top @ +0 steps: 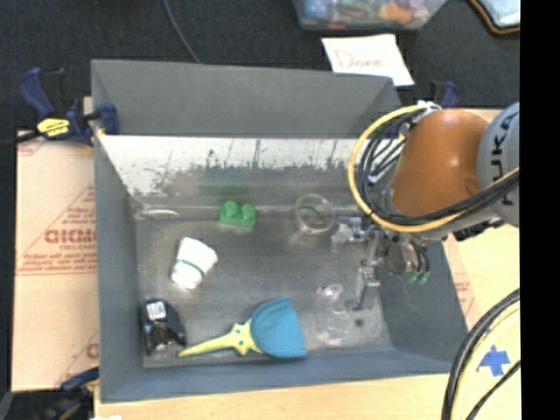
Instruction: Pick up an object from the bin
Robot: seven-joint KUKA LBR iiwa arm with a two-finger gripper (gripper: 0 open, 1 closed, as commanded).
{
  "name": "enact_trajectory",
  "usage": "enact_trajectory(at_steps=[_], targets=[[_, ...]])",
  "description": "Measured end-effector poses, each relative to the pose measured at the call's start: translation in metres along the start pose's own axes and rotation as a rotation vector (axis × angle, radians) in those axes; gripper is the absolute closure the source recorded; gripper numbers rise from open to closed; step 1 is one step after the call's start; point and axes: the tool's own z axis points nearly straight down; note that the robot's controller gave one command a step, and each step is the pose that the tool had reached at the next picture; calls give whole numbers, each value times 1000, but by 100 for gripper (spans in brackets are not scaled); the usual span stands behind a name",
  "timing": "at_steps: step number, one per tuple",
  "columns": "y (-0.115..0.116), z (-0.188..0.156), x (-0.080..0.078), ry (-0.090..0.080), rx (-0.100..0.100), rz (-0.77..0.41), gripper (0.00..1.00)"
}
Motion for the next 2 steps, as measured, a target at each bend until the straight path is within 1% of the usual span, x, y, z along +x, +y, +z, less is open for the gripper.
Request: enact_trajectory(at_steps=[1, 2], targets=[[0, -4, -2, -8, 1, -4, 0], [-15, 105, 9, -10, 1, 88, 0]])
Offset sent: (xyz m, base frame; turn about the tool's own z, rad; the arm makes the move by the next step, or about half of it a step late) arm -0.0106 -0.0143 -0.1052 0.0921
